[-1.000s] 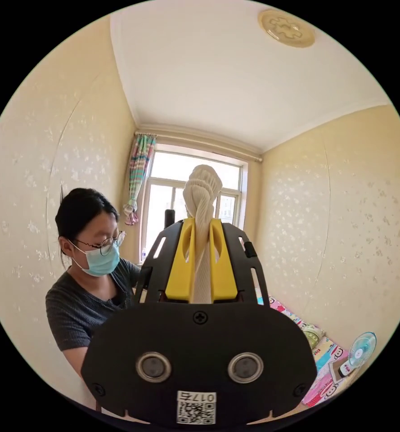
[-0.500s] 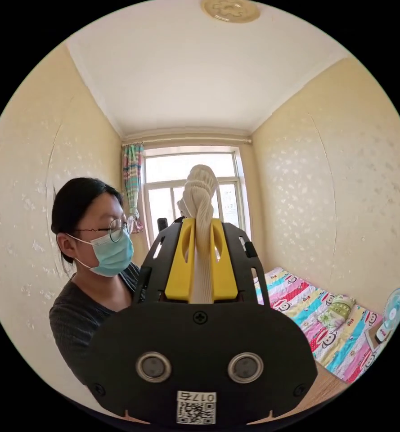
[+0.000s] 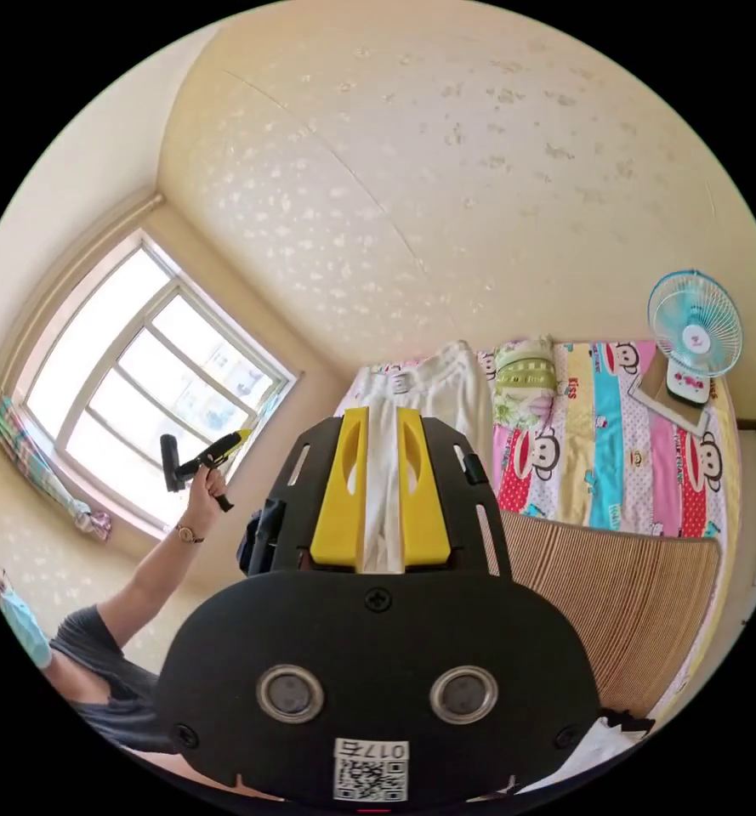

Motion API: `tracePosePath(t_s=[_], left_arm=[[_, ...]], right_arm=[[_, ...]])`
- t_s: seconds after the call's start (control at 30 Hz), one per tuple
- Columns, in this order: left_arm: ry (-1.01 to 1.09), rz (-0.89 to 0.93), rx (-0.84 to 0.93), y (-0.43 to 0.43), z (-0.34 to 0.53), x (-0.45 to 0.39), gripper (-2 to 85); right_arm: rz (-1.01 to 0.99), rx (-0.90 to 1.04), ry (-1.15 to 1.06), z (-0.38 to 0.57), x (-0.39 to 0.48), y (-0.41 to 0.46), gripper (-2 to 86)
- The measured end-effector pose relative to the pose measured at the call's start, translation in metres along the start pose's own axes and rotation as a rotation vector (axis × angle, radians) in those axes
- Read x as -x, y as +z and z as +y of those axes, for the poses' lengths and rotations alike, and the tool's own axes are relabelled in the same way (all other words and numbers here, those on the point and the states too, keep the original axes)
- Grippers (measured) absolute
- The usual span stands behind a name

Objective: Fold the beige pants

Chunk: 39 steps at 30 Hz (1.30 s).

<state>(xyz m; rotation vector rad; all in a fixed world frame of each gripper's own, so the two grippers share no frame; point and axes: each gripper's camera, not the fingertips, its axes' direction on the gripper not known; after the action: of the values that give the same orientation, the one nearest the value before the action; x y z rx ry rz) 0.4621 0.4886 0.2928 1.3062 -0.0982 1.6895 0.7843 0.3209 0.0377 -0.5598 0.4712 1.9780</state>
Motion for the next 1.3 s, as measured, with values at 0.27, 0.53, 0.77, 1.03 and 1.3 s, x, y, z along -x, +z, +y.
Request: tracePosePath(t_s=[0.27,0.53,0.77,1.03,1.3], left_arm=[[-0.148,-0.146,0.639,0.147,0.245,0.230,6.9],[-0.241,-0.276,0.876,0.148,0.342,0.329,7.4],[-0.187,-0.219,0.968,0.168,0.321,0.346,7.7],[-0.231,-0.249,0.925,0.117,0.332,0.298,4.3],[-0.601,-0.114,1.069,0.057,0.329,0.307,0.0]], right_arm=[[-0.025,0.659,0.382,0.331,-0.203,0.186,8.6],[0.085,0.948,0.496,0.558,-0.196,0.204,11.2],[0.257,0.836,0.443,0.577,-0.169,0.103,3.8],[0.466,0.906,0.518,0.603,-0.218,-0.016,4.2],[0.476,0.866,0.577,0.661,-0.231,-0.114,10.5]])
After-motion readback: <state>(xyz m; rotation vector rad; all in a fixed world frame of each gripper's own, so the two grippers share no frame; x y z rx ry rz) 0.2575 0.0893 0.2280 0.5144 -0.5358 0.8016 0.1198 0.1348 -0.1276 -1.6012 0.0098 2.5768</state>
